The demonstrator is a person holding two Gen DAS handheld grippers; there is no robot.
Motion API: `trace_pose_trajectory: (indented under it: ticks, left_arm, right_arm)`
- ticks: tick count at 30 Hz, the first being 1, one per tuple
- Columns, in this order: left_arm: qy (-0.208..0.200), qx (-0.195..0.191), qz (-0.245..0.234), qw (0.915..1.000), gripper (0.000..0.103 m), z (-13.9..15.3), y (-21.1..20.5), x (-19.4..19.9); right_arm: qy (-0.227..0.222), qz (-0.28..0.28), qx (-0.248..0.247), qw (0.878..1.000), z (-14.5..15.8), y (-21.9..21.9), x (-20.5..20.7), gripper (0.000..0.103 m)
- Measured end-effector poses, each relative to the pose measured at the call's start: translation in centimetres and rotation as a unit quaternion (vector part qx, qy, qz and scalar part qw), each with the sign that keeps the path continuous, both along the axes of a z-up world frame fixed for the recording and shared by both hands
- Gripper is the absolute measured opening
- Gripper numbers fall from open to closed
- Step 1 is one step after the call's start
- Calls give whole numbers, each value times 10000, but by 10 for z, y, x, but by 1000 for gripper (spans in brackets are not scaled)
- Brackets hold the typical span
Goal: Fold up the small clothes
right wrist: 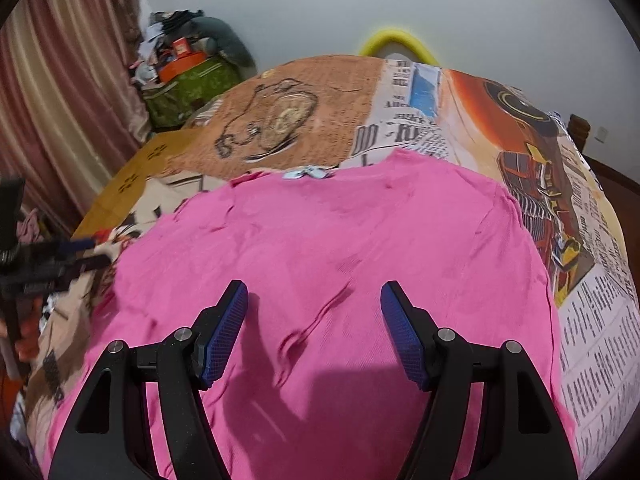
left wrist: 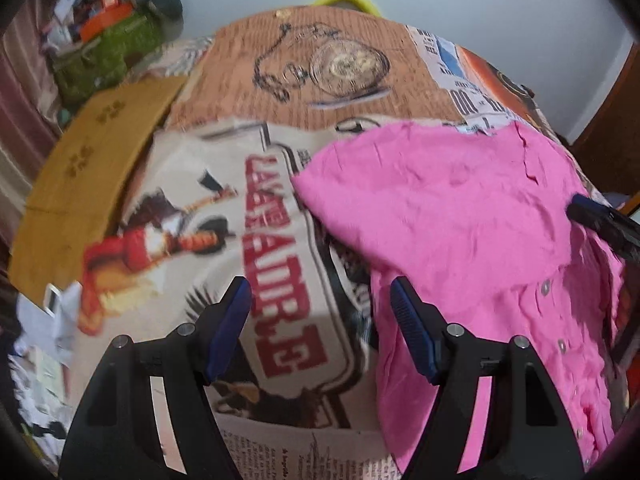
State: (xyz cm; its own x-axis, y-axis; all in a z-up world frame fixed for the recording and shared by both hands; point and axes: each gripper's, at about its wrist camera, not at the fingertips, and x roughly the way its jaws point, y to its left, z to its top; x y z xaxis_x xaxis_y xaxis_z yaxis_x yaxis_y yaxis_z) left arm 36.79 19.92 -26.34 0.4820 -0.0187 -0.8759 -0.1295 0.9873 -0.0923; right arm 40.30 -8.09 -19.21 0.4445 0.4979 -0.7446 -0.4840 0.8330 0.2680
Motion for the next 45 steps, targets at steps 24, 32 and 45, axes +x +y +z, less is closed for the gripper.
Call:
trace_pose_trajectory:
  ticks: [24, 32, 45]
  left_arm:
    - [26, 196, 363, 9991, 12, -16, -11, -13]
    - [86, 609, 225, 9979, 24, -12, -24, -21]
    - [-157, 521, 240, 9982, 50, 30, -38, -62]
  right_arm:
    - [-136, 138, 40, 9998, 2, 3, -5, 6]
    - [-211, 146, -313, 9992, -4, 7, -10, 8]
    - [-269, -93, -224, 9993, 39, -52, -56, 38]
